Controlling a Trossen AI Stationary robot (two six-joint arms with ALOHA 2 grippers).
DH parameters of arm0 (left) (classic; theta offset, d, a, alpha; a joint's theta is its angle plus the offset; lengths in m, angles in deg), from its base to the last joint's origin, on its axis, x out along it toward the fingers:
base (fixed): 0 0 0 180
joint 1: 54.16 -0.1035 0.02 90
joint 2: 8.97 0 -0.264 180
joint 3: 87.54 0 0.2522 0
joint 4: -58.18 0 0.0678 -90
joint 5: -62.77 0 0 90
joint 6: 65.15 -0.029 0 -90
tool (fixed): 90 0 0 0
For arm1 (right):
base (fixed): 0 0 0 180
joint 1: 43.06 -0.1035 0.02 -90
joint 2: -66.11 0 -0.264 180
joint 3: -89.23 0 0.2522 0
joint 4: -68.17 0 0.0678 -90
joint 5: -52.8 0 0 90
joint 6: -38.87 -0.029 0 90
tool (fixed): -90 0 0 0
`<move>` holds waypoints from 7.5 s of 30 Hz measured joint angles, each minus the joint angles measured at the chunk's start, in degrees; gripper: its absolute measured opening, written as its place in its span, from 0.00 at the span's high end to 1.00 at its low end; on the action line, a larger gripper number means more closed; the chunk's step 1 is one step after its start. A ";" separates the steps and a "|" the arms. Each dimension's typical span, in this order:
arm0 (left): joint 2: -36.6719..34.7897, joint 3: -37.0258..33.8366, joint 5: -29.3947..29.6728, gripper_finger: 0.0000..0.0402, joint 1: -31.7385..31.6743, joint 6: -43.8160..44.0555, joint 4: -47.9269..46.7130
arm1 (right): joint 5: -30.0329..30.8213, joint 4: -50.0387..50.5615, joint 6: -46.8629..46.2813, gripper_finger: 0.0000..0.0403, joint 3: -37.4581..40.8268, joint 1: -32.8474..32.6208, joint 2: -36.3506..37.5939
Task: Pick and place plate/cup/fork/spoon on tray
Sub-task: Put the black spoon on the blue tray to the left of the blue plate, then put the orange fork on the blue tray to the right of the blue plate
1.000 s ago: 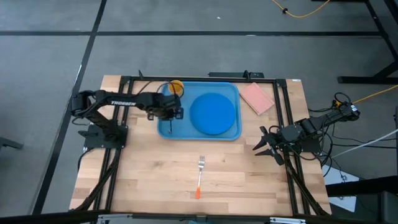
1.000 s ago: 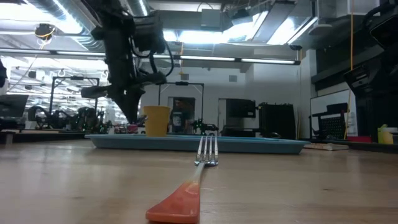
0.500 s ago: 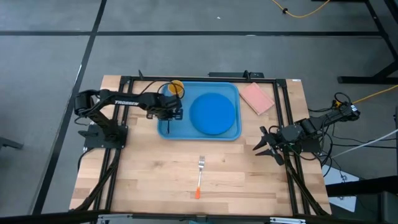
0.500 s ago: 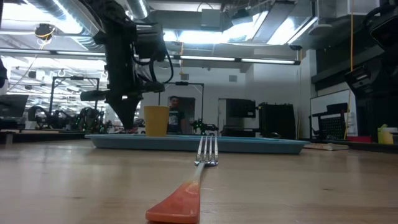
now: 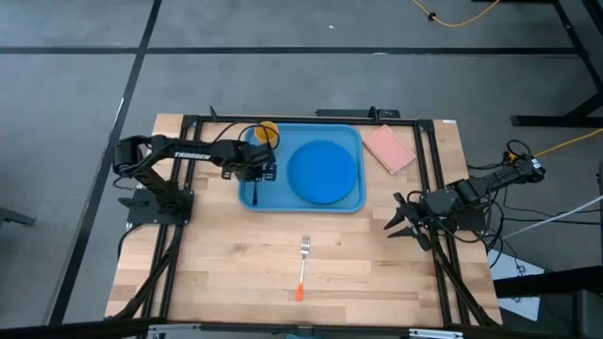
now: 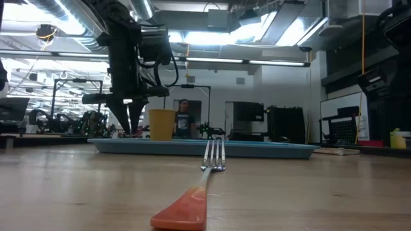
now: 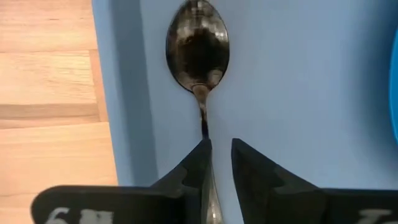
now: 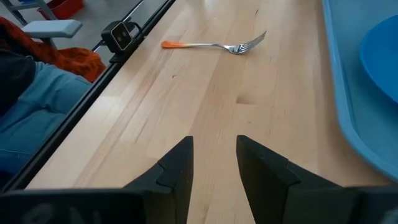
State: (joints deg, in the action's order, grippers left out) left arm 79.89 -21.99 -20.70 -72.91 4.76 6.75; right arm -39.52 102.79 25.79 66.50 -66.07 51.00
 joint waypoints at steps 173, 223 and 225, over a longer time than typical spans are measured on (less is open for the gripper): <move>-85.48 -48.78 -5.55 0.86 15.39 -59.98 31.19 | 0.21 23.51 -91.45 0.68 -89.89 1.19 -109.36; -85.50 -48.81 -5.55 0.86 15.41 -59.98 31.24 | -0.27 41.15 -92.31 0.72 -99.21 5.99 -121.74; -85.50 -48.81 -5.55 0.86 15.41 -59.95 31.24 | -0.14 41.05 -92.99 0.76 -99.17 5.99 -121.74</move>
State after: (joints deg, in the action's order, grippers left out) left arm -5.61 -70.80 -26.25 -57.50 -55.19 37.98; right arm -39.67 143.84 -67.20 -32.67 -60.08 -70.74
